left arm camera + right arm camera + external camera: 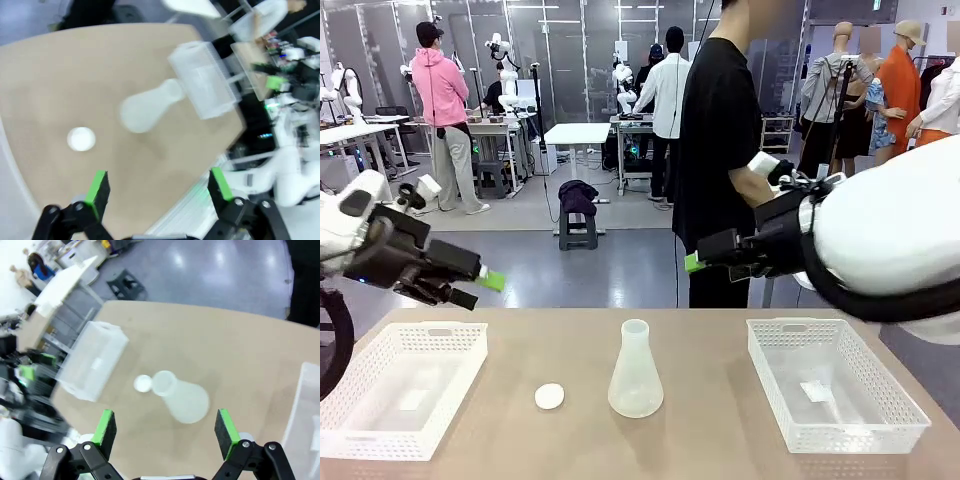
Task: Prepare the solutions needed for the experiment.
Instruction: Pick up the Plastic Funnel and insert it into the Big flask.
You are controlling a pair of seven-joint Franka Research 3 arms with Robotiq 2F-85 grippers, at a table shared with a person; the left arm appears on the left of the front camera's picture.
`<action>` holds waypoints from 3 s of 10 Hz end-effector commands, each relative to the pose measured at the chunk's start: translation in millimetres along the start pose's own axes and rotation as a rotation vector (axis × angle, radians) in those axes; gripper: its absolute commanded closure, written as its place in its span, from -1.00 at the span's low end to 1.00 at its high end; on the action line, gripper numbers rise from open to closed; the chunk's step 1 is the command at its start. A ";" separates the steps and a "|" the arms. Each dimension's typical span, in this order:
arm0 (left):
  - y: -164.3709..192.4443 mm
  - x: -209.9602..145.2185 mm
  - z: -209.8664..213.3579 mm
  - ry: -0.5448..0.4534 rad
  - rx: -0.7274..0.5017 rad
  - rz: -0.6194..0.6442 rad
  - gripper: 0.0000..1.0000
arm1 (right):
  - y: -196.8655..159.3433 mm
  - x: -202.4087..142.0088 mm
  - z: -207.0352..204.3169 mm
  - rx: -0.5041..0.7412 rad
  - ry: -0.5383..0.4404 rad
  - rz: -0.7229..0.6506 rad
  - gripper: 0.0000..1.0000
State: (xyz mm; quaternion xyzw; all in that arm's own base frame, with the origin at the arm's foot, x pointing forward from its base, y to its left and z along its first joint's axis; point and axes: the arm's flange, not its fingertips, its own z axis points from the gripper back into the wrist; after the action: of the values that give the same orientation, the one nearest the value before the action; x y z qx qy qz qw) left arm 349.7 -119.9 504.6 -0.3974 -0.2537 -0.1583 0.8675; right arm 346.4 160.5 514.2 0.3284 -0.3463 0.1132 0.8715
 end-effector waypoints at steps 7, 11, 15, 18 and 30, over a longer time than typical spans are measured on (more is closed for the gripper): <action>49.6 -1.5 -6.1 -0.002 -0.547 0.274 -1.00 | -43.9 -7.0 -20.9 0.501 0.004 -0.625 -1.00; 47.9 1.4 -11.9 -0.014 -0.566 0.312 -1.00 | -51.4 -5.0 -8.8 0.493 0.040 -0.646 -1.00; 55.3 -8.6 -13.5 0.011 -0.537 0.312 -1.00 | -51.4 -5.0 -8.8 0.493 0.040 -0.646 -1.00; 55.3 -8.6 -13.5 0.011 -0.537 0.312 -1.00 | -50.3 -5.9 -10.5 0.494 0.039 -0.648 -1.00; 55.3 -8.6 -13.5 0.011 -0.537 0.312 -1.00 | -113.3 94.3 61.5 -0.099 0.599 0.334 -1.00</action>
State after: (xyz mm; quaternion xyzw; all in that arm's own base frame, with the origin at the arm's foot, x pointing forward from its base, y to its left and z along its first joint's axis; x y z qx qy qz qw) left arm 373.4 -94.2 457.7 -0.6403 -0.1358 -0.0845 0.7513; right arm 424.2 33.2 557.5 0.2035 -0.1415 0.3005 0.9210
